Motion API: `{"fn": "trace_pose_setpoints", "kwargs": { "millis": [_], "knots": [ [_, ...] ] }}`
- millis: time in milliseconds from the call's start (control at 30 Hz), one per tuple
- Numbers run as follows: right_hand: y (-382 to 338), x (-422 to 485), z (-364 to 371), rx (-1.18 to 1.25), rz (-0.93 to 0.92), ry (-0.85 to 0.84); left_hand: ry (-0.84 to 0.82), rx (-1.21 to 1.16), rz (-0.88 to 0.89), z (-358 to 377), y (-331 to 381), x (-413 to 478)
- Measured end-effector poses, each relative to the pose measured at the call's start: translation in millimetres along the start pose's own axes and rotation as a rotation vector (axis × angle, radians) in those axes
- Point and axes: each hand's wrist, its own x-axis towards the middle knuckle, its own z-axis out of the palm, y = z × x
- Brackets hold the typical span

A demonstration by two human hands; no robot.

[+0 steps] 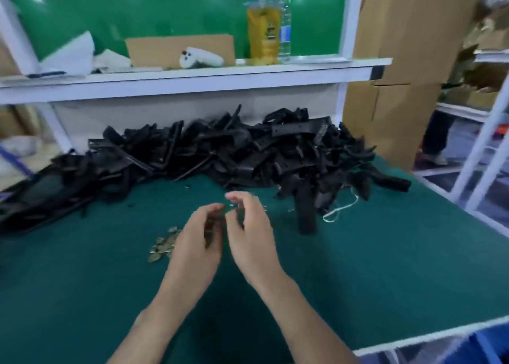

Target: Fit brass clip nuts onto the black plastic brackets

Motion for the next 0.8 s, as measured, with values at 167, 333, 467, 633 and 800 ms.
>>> {"fn": "trace_pose_setpoints", "kwargs": {
  "millis": [167, 333, 467, 633, 800],
  "knots": [
    [-37.2, 3.9, 32.3, -0.16, -0.072, -0.351, -0.013, 0.535, 0.025, -43.4, -71.6, 8.9],
    [-32.2, 12.1, 53.4, -0.261, -0.099, -0.432, -0.114, 0.502, -0.054, -51.5, -102.0, 13.7],
    [-19.8, 14.7, 62.7, -0.184, -0.075, -0.476, -0.145, 0.487, -0.031, -51.0, -107.4, 13.9],
    [-17.1, 13.9, 65.1, -0.133, -0.115, -0.5, -0.154, 0.415, -0.029, -54.7, -105.7, 12.6],
    [-16.8, 13.9, 65.7, -0.097, -0.137, -0.498, -0.161, 0.384, -0.019, -55.6, -104.1, 11.8]
  ]
}}
